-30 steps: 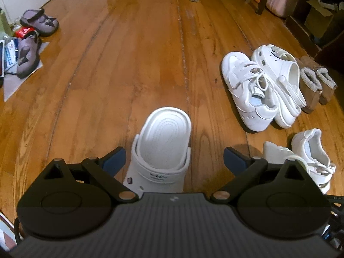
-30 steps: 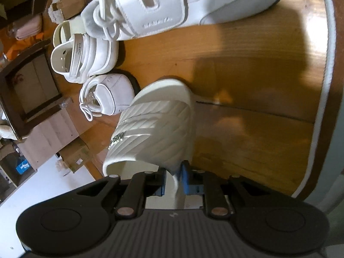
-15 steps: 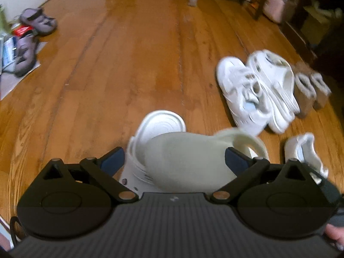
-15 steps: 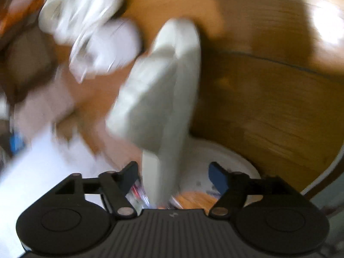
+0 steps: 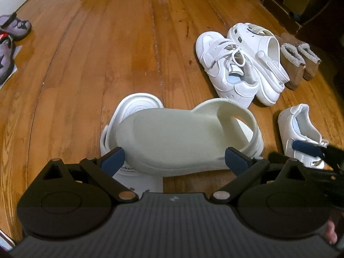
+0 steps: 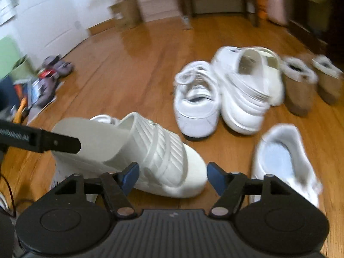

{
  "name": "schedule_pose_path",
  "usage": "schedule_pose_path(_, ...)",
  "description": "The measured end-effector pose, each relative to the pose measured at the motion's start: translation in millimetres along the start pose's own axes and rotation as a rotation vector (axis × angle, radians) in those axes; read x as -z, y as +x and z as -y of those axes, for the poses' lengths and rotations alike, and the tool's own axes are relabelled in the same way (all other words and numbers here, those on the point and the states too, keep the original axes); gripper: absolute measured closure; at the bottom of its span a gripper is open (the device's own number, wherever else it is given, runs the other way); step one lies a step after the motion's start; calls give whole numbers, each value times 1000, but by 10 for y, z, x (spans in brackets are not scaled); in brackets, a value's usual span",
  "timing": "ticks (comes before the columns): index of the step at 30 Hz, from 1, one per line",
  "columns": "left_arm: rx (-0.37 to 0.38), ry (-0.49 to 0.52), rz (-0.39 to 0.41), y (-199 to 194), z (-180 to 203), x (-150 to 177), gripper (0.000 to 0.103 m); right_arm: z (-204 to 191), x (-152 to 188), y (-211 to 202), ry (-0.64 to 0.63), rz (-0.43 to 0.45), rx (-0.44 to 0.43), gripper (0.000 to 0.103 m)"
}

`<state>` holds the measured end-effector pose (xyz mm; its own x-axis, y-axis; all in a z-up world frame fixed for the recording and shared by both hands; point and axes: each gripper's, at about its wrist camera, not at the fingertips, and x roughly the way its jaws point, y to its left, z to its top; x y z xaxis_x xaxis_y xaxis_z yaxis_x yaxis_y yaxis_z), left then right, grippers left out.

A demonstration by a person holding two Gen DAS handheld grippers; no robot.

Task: Organize scattered shoes
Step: 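Lift and turn the slide with the right tool, lower it beside the clog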

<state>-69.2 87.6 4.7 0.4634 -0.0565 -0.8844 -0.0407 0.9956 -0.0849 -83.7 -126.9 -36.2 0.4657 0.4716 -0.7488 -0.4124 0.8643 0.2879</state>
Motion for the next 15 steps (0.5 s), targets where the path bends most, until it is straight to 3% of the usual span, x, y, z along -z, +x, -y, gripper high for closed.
schedule_pose_path(4,-46,-20,-11,33,-50,-3,2,104,-45,150,116,-20,-103,19)
schedule_pose_path(8,-83,-23,-13,54,-102,-12,2,172,-93,275,175,-13,-122,14)
schedule_pose_path(15,-79,-70,-10,56,-224,-23,2,193,-109,542,212,-36,-160,9)
